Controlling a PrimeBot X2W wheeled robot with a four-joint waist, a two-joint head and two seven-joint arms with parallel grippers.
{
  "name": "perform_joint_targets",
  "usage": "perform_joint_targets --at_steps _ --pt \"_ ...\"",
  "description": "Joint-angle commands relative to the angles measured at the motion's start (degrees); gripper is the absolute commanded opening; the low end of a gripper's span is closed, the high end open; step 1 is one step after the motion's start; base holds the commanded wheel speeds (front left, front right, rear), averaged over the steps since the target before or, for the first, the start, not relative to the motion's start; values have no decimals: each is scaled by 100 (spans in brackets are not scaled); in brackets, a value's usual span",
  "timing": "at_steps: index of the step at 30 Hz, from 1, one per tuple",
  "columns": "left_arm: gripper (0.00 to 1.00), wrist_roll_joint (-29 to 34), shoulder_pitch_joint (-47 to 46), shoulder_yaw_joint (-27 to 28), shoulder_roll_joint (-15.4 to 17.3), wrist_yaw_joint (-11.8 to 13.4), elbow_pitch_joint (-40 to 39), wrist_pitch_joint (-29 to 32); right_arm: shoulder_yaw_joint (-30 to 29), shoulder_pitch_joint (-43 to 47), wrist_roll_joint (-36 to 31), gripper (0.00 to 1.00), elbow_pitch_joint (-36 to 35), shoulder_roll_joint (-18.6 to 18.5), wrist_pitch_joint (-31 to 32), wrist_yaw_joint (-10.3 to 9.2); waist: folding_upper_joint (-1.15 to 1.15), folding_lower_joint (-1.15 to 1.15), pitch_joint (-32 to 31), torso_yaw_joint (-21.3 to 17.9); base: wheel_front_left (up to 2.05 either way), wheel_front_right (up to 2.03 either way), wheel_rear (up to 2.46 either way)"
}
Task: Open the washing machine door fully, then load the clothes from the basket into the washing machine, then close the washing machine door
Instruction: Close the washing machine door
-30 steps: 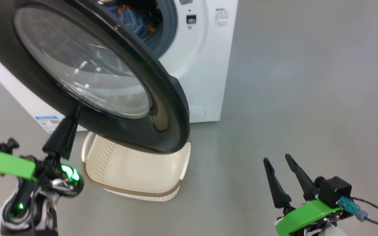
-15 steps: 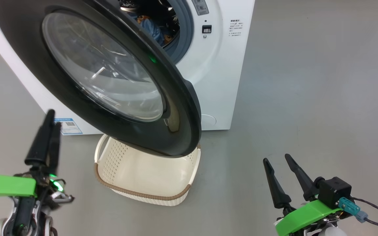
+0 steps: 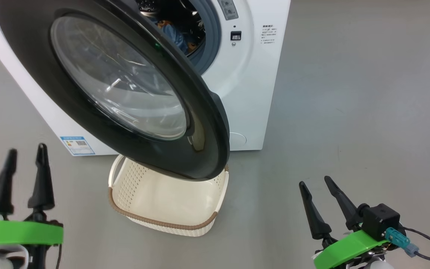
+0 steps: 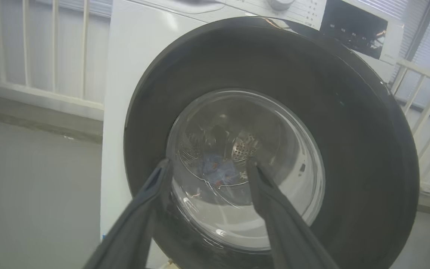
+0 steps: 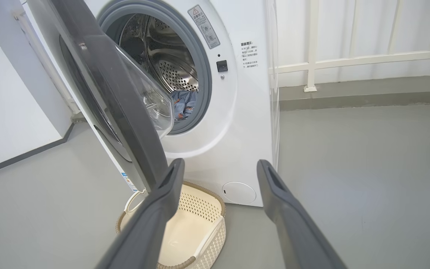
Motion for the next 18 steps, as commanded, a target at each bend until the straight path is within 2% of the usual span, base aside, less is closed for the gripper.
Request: perform_joint_targets --at_steps 1,4,7,11,18 --pt "100 618 -71 306 119 19 -186 -33 131 -22 -57 100 -185 26 -69 35 0 0 -1 -2 0 0 0" --pt "100 1480 95 460 -90 34 -278 -35 132 -14 -70 100 -221 26 -69 35 0 0 9 -8 0 0 0" --pt "100 1986 285 572 -303 26 -332 -36 131 -5 -83 100 -253 26 -69 35 0 0 13 -11 0 0 0" --pt "100 2411 564 683 -555 17 -390 -36 134 2 -111 100 -284 26 -69 35 0 0 26 -19 0 0 0" --pt "100 2805 968 768 -913 6 -241 -36 130 32 -178 100 -379 26 -69 35 0 0 13 -38 0 0 0"
